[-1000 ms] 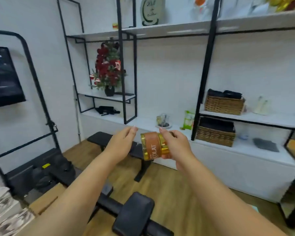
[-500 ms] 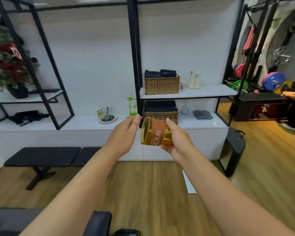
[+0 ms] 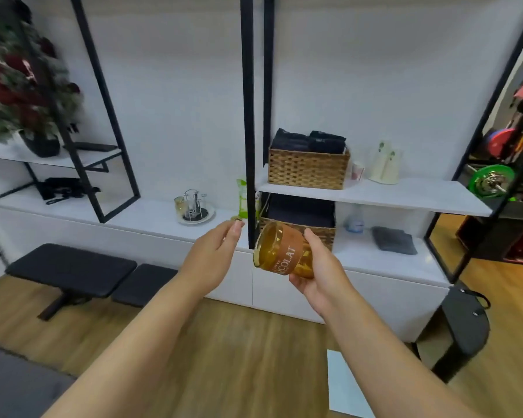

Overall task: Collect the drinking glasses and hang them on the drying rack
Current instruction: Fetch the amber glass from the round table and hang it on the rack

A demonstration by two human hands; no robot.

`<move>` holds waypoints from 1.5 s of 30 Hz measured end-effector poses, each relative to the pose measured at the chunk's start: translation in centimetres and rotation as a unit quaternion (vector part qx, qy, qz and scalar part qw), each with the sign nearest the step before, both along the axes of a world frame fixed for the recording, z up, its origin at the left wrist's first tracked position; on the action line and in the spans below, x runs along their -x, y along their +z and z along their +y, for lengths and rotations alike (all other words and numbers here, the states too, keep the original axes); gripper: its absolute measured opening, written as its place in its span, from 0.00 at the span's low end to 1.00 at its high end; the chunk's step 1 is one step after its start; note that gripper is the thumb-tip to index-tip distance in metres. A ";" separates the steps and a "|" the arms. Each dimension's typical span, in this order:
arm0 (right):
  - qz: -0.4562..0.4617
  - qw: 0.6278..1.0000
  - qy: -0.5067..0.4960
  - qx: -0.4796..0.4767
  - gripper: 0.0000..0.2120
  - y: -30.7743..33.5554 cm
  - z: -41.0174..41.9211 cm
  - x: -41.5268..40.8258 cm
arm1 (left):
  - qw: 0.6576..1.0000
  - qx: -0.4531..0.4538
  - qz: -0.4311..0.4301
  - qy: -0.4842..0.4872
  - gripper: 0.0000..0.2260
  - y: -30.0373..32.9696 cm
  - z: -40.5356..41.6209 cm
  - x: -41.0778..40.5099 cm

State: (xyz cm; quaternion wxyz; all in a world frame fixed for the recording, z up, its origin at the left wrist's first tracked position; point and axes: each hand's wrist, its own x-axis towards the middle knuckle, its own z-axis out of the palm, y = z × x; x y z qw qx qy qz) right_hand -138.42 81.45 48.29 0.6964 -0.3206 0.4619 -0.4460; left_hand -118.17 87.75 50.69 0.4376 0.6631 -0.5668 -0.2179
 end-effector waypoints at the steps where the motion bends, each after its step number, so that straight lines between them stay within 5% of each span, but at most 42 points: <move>1: -0.005 1.000 0.006 -0.006 0.17 -0.3 -1.7 -0.7 | 1.000 0.000 0.003 0.009 0.29 -0.2 -1.5 -0.7; 6: -0.029 0.998 0.041 -0.025 0.18 -2.4 -10.8 -5.7 | 0.999 -0.004 -0.006 0.044 0.23 -2.3 -10.2 -5.4; 22: -0.212 0.953 0.126 -0.175 0.21 -7.0 -38.9 -26.8 | 0.991 -0.027 0.074 0.109 0.28 -3.5 -35.5 -22.2; 29: -0.318 0.892 0.259 -0.188 0.21 -9.0 -47.8 -36.9 | 0.995 -0.023 0.031 0.088 0.46 -3.0 -43.8 -28.1; 35: -0.379 0.814 0.360 -0.254 0.27 -10.9 -52.0 -43.4 | 0.991 0.006 0.011 0.136 0.46 -5.1 -48.9 -35.0; 42: -0.354 0.854 0.281 -0.256 0.25 -15.7 -56.7 -52.4 | 0.997 -0.011 -0.031 0.063 0.45 -9.2 -54.8 -44.3; 45: -0.350 0.867 0.244 -0.258 0.24 -17.6 -58.7 -56.7 | 0.999 -0.015 0.049 0.013 0.33 -11.4 -57.6 -49.8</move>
